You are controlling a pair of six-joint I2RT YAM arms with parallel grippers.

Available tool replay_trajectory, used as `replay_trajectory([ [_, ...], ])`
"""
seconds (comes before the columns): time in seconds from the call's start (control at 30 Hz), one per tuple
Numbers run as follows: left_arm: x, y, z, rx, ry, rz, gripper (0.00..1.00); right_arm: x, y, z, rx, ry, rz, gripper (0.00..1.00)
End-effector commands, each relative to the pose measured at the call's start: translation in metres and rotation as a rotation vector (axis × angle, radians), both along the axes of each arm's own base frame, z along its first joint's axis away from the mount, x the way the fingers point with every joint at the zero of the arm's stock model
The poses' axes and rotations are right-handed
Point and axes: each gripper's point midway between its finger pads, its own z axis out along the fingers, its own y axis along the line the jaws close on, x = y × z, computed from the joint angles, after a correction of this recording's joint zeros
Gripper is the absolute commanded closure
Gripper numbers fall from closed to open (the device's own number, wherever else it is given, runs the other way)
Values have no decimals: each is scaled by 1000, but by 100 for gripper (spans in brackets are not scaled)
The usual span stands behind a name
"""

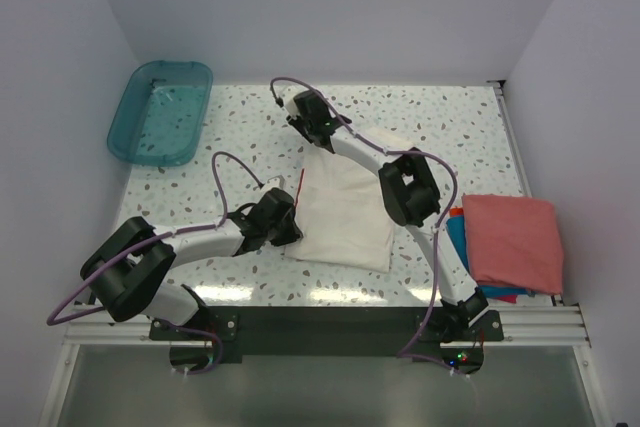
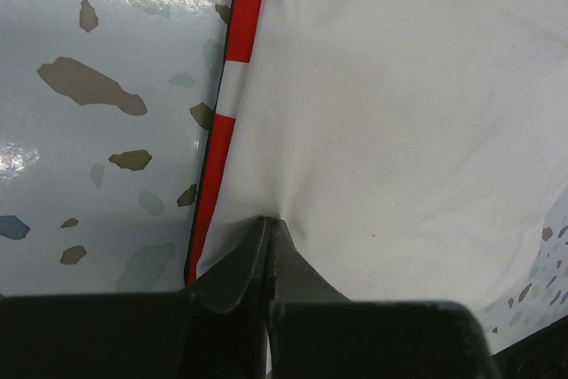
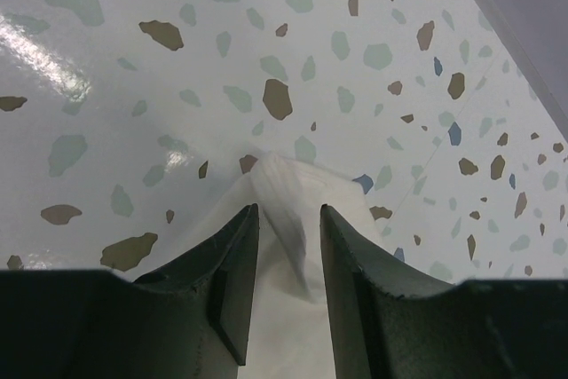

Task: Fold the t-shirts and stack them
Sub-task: Fold the tshirt

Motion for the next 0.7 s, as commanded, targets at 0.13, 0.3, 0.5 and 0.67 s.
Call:
replay_trajectory([
  [0.13,-32,30,-35,131,128,-30,100,5,6,-2,3,-28,2,62],
  [0.3,-33,31,-37,132,131,-29,100,11,15,-4,37,-29,3,62],
  [0.5,-35,34,-40,136,139,-24,100,14,18,-2,92,-17,-35,88],
  [0.67,-37,34,-41,128,146,-22,100,15,6,21,199,-9,-127,100],
])
